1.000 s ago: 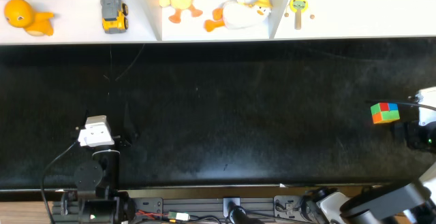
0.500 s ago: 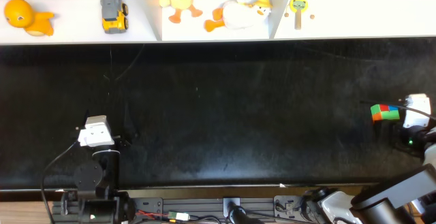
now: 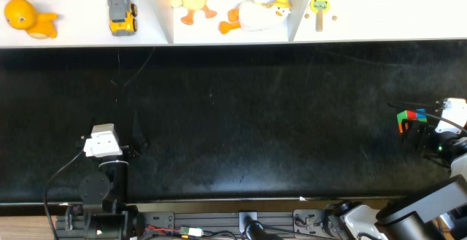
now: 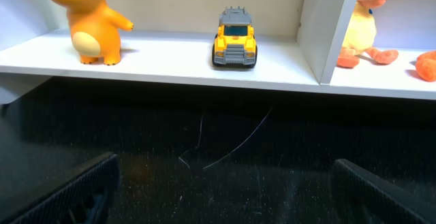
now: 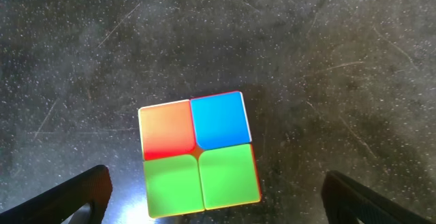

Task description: Store Toys

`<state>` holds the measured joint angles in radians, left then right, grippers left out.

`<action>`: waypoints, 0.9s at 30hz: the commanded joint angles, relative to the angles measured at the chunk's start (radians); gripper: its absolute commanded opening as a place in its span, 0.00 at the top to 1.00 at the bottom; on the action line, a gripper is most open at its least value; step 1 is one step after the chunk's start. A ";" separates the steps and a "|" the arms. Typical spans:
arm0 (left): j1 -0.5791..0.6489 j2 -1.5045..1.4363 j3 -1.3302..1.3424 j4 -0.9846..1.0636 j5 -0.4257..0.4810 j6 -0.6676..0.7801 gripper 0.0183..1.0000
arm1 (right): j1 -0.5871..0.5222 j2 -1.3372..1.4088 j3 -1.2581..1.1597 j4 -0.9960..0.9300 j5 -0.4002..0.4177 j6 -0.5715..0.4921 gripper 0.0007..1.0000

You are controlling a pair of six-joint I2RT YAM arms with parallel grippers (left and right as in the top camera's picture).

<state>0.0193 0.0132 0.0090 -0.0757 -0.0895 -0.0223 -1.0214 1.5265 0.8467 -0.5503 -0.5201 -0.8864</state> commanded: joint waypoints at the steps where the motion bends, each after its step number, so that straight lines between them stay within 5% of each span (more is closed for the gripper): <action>1: -0.003 -0.010 -0.001 -0.005 0.006 0.019 0.00 | 0.029 0.005 -0.009 0.000 -0.004 0.045 0.00; 18: -0.003 -0.010 -0.001 -0.005 0.006 0.019 0.00 | 0.093 0.005 -0.009 -0.025 0.149 0.052 0.00; 27: -0.003 -0.010 -0.001 -0.005 0.006 0.019 0.00 | 0.093 0.005 -0.009 -0.029 0.177 0.037 0.12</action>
<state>0.0193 0.0132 0.0090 -0.0757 -0.0895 -0.0223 -0.9295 1.5265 0.8467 -0.5781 -0.3557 -0.8429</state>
